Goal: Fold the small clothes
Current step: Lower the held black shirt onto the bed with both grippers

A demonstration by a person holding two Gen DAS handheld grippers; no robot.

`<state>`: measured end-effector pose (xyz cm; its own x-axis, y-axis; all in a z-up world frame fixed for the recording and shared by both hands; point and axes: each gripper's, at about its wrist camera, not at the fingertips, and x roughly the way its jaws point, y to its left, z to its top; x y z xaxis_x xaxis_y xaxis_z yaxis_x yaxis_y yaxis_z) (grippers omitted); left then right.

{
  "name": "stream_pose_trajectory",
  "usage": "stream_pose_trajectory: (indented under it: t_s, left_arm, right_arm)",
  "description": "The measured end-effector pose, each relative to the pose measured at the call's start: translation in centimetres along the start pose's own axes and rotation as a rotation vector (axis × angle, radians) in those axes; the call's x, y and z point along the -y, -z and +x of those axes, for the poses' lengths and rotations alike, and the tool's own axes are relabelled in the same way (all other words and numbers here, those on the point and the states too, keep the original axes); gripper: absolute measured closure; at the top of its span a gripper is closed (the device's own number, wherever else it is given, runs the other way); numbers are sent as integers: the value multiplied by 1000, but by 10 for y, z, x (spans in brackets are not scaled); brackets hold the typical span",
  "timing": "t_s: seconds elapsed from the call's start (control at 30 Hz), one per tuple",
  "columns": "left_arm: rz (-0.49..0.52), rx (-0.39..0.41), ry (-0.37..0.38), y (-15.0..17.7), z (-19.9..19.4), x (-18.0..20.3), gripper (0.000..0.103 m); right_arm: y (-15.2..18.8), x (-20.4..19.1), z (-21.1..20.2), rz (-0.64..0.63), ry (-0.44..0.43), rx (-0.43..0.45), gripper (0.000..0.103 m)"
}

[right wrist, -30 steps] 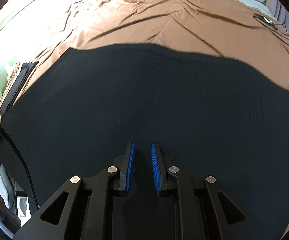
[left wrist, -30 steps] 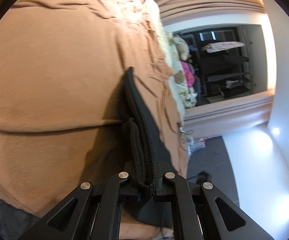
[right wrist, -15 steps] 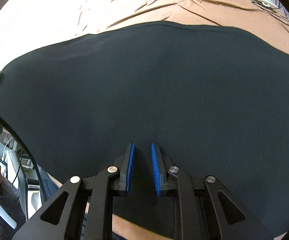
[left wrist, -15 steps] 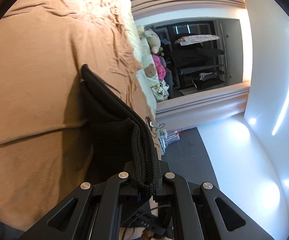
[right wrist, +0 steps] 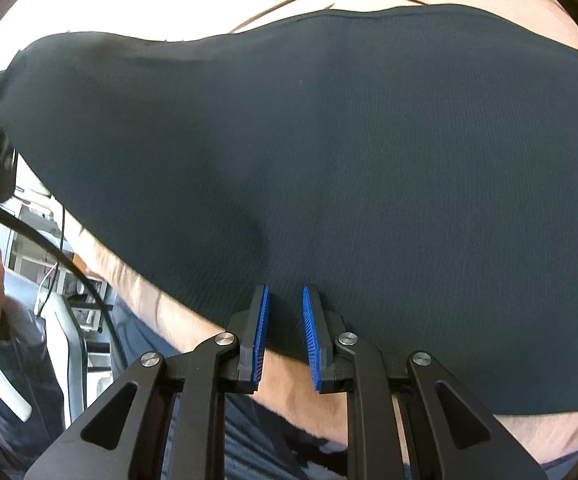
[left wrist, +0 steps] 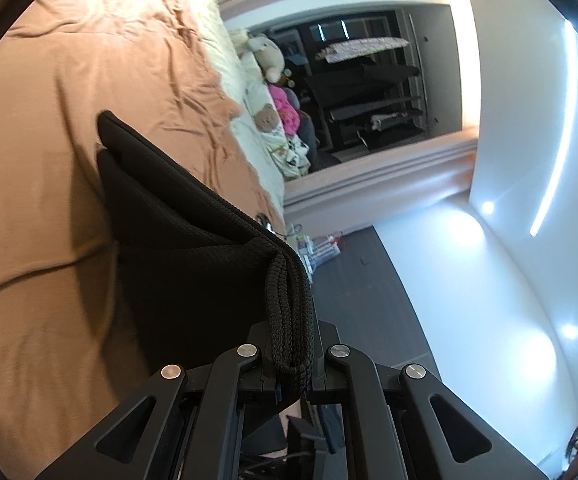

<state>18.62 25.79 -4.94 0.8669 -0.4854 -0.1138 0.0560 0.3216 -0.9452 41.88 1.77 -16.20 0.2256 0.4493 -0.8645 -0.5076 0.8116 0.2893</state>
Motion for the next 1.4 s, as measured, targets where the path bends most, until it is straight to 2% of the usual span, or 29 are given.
stream_pose_trajectory:
  t_s: [0.17,0.3,0.83,1.1,1.4]
  left_arm:
    - [27,-34,34,1,24,19,96]
    - [46,-62,51,2,39,31,96]
    - [82,-205,101,32,114,66,96]
    - [106,-284,82,49,160,78,96]
    - [148,-415,-1,97,207,73,96]
  right_arm:
    - [6,10,-12,20,-39,-26,89]
    - [12,24,-27,41,-36,-15,89]
    - [45,108,-113,237,23,184,88]
    - [66,133,-145,300,44,239,88]
    - [85,147,-163,352,59,275,88]
